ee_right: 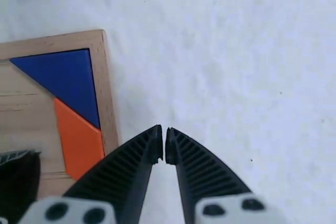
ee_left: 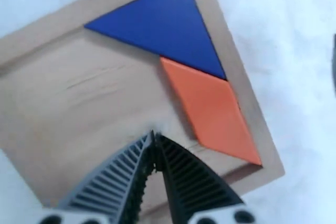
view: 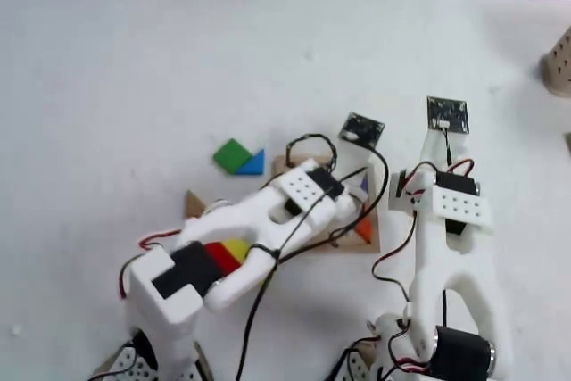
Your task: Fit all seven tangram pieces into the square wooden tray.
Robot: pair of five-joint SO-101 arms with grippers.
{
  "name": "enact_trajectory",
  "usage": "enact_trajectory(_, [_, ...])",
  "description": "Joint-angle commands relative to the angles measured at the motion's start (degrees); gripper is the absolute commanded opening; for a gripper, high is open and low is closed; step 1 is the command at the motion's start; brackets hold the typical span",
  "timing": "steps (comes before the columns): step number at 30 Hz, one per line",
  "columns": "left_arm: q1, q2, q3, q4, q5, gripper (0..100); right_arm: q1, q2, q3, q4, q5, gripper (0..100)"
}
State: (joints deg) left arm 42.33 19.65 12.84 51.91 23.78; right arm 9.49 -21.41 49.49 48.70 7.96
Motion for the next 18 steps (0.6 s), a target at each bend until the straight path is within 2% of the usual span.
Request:
enact_trajectory(1, [-2.4,-5.6,-3.7,6.9,-0.6,2,-0.7,-2.2,-0.2,-1.0,0.6,2.4])
enact_trajectory(4, [-6.5,-7.9,-3.2,10.1,-0.7,2,-0.7,-2.2,-0.2,-1.0,0.6,2.4])
enact_trajectory(10, [-17.0,-9.0,-1.5,10.2,-1.6,2,-0.7,-2.2,-0.2,-0.9,0.6,2.4])
enact_trajectory(15, [-23.9,-11.4,0.2,11.1,-15.3,2,-0.7,-2.2,-0.1,-0.8,0.6,2.4])
enact_trajectory(18, [-27.3,-15.0,5.9,9.3,-17.5,2,-0.8,-2.2,-0.1,-0.8,0.6,2.4])
